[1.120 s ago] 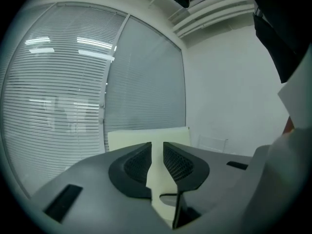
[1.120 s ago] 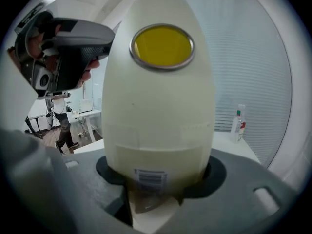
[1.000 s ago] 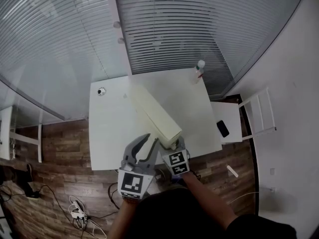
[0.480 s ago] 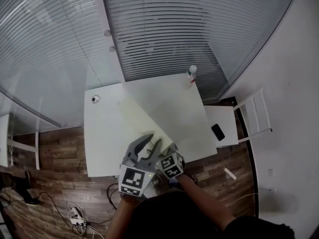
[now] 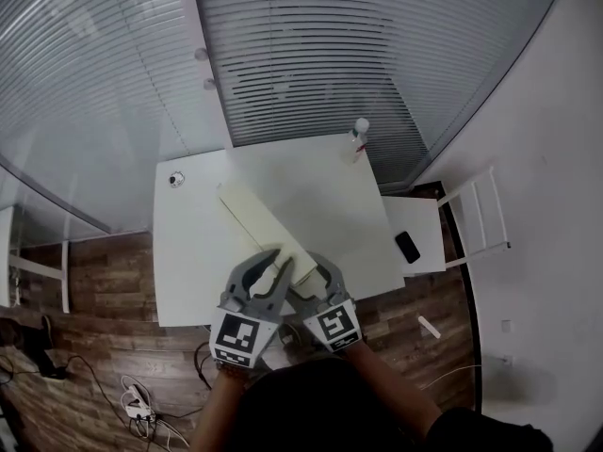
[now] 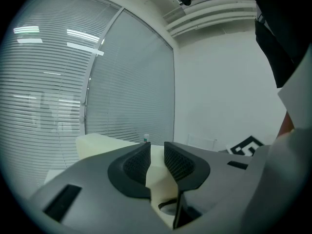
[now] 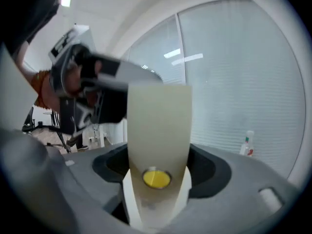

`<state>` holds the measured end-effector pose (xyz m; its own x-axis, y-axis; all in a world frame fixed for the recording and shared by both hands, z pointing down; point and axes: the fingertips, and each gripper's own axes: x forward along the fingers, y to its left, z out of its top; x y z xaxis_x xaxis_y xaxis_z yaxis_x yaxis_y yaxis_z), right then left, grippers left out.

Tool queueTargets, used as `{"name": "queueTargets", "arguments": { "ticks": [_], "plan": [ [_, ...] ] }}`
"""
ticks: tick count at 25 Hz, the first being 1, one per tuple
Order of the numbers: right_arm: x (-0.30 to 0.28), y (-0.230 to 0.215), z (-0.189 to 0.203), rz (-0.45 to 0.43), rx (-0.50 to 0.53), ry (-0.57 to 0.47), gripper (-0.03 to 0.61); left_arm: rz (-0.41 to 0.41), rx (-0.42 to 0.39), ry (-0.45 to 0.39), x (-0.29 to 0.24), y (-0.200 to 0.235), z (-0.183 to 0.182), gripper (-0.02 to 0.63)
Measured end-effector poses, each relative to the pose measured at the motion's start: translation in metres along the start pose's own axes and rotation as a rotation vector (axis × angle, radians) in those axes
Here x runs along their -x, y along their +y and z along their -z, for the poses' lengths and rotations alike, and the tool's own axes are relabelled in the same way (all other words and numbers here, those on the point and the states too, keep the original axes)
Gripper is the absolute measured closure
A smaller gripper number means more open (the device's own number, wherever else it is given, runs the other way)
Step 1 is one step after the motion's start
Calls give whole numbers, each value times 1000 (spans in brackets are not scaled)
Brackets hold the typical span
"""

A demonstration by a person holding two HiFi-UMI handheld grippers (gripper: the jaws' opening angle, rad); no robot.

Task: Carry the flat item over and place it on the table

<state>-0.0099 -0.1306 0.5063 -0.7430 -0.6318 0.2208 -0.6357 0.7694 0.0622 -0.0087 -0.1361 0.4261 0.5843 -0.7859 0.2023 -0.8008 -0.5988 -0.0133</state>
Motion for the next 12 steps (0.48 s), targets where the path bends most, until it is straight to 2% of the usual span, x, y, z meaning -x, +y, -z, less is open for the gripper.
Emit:
{"name": "queueTargets", "arguments": {
  "ticks": [2, 5, 8, 12],
  "plan": [
    [12, 1, -37, -6, 33, -77, 242, -2, 6, -9, 0, 2, 0, 515],
    [26, 6, -68, -14, 115, -105, 259, -1, 26, -15, 4, 3, 2, 518],
    [31, 11, -73, -29, 191, -94, 273, 0, 36, -12, 7, 3, 2, 518],
    [33, 7, -68, -19, 149, -75, 275, -4, 18, -12, 14, 3, 2, 522]
  ]
}}
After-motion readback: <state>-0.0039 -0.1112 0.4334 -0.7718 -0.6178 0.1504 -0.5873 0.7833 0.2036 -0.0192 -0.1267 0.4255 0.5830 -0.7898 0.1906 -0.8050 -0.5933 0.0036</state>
